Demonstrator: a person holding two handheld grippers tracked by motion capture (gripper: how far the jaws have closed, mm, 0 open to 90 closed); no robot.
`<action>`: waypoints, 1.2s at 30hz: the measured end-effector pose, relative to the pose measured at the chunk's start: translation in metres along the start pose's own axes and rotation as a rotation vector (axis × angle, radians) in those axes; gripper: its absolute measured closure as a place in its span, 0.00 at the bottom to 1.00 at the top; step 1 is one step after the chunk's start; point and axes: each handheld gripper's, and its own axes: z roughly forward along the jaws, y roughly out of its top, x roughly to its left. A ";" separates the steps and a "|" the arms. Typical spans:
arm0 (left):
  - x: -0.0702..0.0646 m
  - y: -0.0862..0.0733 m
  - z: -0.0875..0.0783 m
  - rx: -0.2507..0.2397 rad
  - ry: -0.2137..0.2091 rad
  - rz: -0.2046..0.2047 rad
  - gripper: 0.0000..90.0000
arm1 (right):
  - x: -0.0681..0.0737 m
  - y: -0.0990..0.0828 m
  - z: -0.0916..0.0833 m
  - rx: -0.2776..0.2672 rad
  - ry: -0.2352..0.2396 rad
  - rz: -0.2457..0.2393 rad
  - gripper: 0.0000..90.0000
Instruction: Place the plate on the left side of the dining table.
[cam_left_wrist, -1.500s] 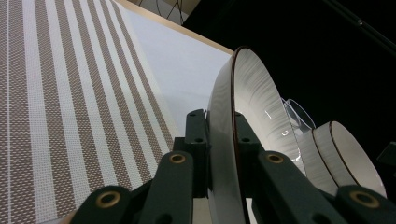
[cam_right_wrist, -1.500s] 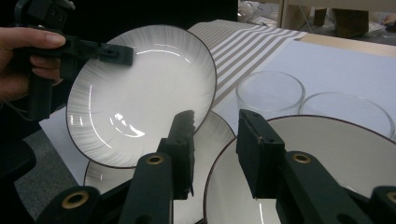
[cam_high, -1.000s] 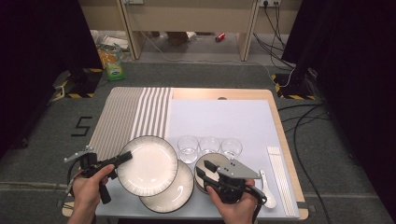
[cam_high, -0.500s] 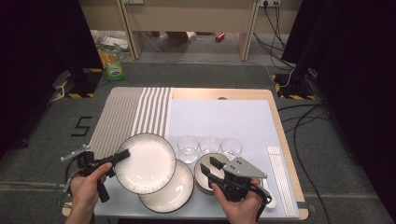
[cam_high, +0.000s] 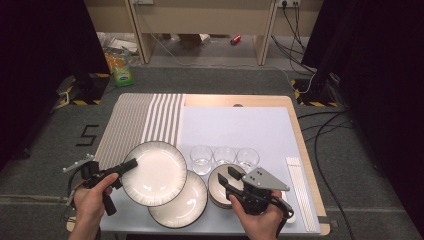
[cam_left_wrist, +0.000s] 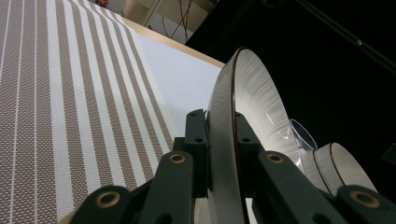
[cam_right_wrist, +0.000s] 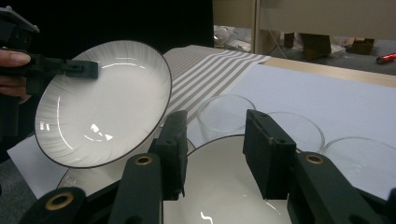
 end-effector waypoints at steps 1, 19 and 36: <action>0.000 0.000 0.000 -0.002 -0.001 0.000 0.90 | 0.000 0.000 0.000 0.002 0.001 0.010 0.67; 0.000 0.004 0.000 -0.015 0.000 -0.002 0.90 | -0.005 0.000 -0.002 -0.010 -0.019 0.020 0.68; 0.000 0.008 -0.001 -0.025 -0.003 0.007 0.90 | -0.010 0.001 -0.006 -0.015 -0.040 0.019 0.68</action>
